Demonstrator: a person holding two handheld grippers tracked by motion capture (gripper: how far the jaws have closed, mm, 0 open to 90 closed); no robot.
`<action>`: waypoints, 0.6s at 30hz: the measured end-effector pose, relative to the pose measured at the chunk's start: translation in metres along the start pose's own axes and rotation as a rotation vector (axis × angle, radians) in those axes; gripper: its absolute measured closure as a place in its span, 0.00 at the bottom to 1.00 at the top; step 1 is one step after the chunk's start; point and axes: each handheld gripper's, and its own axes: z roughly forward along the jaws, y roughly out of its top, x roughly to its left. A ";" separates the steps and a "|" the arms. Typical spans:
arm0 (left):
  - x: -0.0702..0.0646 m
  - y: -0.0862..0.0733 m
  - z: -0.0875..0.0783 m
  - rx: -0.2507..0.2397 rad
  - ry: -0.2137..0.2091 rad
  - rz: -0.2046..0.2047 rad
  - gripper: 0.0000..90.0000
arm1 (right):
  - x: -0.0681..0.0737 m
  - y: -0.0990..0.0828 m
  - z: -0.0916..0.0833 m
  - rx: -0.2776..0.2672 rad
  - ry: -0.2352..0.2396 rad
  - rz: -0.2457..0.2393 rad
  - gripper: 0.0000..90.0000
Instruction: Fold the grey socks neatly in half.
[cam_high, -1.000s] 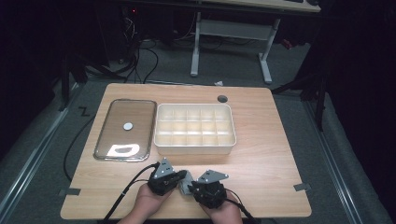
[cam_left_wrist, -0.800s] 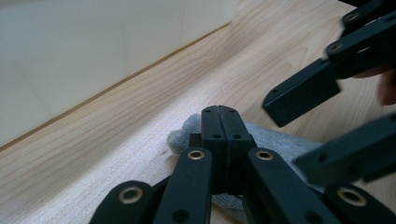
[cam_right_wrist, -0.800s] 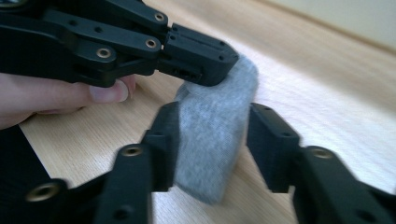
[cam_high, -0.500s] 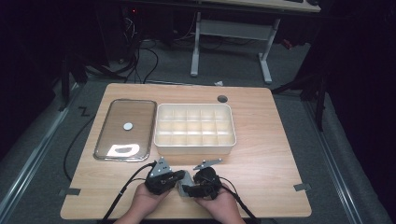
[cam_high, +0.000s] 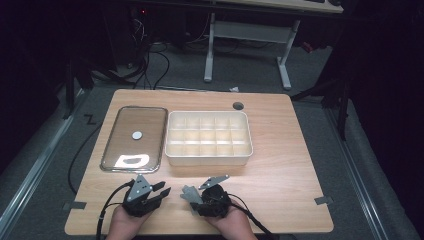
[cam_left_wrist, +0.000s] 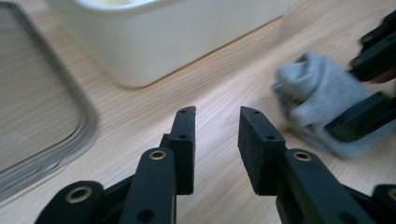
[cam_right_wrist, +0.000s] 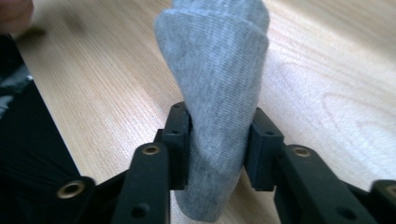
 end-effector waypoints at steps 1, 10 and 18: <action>0.000 0.000 0.000 0.000 0.000 0.000 0.75 | 0.000 0.000 0.000 0.000 0.000 0.000 0.76; 0.009 -0.007 0.001 0.017 0.087 0.038 0.64 | -0.009 0.006 -0.018 0.030 -0.112 -0.032 0.77; 0.010 -0.009 0.003 0.022 0.088 0.029 0.59 | -0.029 0.007 -0.043 0.114 -0.191 -0.030 0.77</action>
